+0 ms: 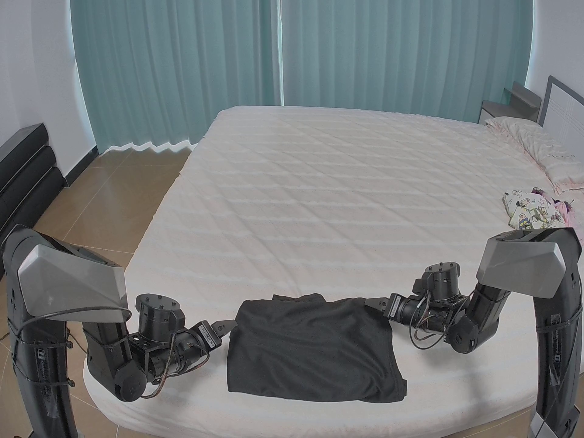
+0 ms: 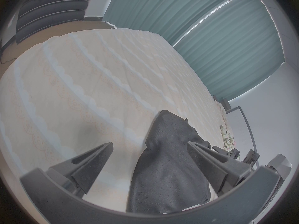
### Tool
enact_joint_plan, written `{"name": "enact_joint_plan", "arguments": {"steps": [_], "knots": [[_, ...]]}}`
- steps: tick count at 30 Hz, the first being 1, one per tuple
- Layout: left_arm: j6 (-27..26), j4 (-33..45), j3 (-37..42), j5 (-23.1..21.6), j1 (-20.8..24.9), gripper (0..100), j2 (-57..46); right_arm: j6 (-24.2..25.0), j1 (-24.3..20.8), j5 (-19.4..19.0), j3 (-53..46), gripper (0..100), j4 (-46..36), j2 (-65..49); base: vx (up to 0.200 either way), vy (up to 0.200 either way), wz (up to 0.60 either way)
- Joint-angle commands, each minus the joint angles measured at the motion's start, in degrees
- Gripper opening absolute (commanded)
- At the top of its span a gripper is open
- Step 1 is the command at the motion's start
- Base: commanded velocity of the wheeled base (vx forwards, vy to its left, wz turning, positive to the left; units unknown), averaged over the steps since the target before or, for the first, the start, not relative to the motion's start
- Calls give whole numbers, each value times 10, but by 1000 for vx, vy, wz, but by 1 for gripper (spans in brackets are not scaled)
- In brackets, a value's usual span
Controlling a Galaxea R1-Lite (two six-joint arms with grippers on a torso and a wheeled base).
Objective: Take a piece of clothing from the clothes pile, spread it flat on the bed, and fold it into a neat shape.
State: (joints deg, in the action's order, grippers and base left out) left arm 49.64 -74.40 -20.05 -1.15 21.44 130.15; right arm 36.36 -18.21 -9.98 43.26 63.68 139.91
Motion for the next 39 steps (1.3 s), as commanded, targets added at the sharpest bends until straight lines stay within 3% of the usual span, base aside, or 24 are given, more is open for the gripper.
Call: {"name": "enact_joint_plan", "arguments": {"steps": [1, 5, 20, 21, 27, 32, 39], "knots": [[0, 0, -1, 0, 0, 100, 1, 21, -3, 16, 37, 0, 1, 39, 0, 0, 0], [2, 0, -1, 0, 0, 100, 2, 74, -3, 40, 49, 0, 2, 34, 0, 0, 0], [2, 0, 2, 0, 0, 100, 1, 80, 14, 47, 41, 0, 14, 35, 0, 0, 0], [2, 0, 2, 0, 0, 100, 2, 80, 12, 47, 39, 100, 14, 35, 0, 0, 0], [2, 0, 4, 0, -1, 100, -1, 79, 15, 47, 21, 100, 50, 30, 0, 0, 0], [-1, 0, 5, 4, -1, 100, -28, 79, 50, 46, -28, 100, 73, -40, 0, 0, 0], [-36, 12, 10, 3, -40, 100, -198, 70, 100, 46, -154, 100, 105, -224, 0, 0, 0]]}}
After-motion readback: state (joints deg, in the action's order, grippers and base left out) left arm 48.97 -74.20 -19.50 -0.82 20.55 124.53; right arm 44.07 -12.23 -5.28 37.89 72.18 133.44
